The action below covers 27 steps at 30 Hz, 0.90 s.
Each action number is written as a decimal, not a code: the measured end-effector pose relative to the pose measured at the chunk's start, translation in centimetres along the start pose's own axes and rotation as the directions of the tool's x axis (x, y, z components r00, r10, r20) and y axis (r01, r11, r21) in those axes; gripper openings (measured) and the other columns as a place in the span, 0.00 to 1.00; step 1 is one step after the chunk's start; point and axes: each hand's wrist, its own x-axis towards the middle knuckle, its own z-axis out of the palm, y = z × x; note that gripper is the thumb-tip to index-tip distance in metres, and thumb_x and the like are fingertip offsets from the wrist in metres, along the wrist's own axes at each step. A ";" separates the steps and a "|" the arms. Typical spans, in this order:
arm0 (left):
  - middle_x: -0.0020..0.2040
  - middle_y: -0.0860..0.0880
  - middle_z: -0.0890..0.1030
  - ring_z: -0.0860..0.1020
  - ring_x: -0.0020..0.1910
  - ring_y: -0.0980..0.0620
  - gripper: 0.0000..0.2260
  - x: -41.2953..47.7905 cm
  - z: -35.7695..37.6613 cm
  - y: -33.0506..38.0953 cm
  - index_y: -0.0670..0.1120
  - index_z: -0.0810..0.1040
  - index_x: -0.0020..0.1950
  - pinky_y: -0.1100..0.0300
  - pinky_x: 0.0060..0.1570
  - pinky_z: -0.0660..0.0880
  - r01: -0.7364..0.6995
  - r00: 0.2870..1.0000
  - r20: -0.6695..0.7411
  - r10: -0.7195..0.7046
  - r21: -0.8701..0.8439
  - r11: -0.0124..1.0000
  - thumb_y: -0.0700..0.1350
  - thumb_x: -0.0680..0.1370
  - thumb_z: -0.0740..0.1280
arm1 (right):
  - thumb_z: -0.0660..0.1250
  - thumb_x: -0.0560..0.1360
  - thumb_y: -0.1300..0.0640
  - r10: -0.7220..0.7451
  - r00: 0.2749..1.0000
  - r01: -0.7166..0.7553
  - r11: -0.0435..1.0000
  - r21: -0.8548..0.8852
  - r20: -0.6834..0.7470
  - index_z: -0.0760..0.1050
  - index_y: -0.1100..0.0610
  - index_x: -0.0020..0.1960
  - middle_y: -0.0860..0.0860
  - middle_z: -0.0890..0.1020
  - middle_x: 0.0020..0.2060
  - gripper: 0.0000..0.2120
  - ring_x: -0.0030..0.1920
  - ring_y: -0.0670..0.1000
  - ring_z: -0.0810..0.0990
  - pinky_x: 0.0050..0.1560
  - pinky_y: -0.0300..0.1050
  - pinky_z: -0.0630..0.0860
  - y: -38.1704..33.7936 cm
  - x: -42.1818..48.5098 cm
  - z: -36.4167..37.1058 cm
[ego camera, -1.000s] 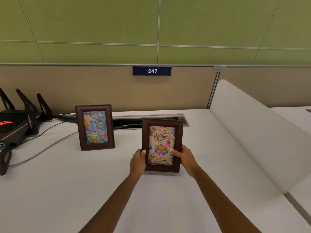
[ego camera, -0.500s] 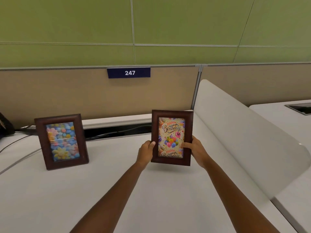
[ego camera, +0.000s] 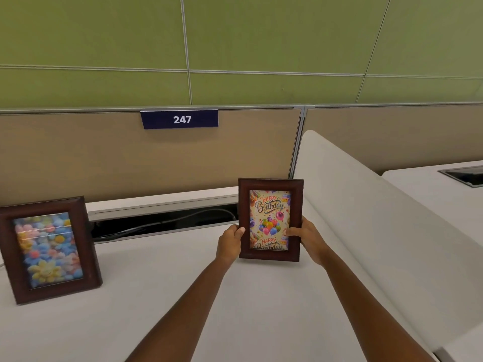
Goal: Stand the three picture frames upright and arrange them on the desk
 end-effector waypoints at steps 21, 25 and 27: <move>0.63 0.38 0.76 0.75 0.62 0.40 0.16 1.4 3.0 0.2 0.36 0.69 0.64 0.48 0.62 0.74 -0.050 0.998 -0.021 0.052 0.100 0.994 0.44 0.81 0.54 | 0.61 0.70 0.72 0.023 0.998 -0.022 1.000 0.021 -0.063 0.69 0.57 0.57 0.61 0.78 0.57 0.19 0.50 0.57 0.79 0.51 0.50 0.77 1.4 2.2 -2.4; 0.64 0.38 0.75 0.75 0.62 0.41 0.16 1.1 3.2 -0.5 0.36 0.68 0.65 0.49 0.62 0.74 -0.040 0.999 -0.015 0.042 0.136 0.990 0.44 0.81 0.53 | 0.62 0.71 0.70 0.020 0.995 -0.022 1.000 -0.016 -0.101 0.68 0.59 0.62 0.60 0.77 0.59 0.20 0.51 0.55 0.78 0.46 0.45 0.78 1.9 2.2 -2.2; 0.64 0.39 0.75 0.75 0.62 0.41 0.16 0.7 3.1 -1.3 0.36 0.67 0.65 0.52 0.61 0.74 -0.033 0.999 -0.011 0.036 0.175 0.984 0.43 0.81 0.53 | 0.64 0.72 0.69 0.015 0.994 -0.020 0.999 -0.049 -0.106 0.65 0.59 0.65 0.60 0.76 0.61 0.23 0.52 0.53 0.76 0.48 0.44 0.76 2.2 1.9 -2.1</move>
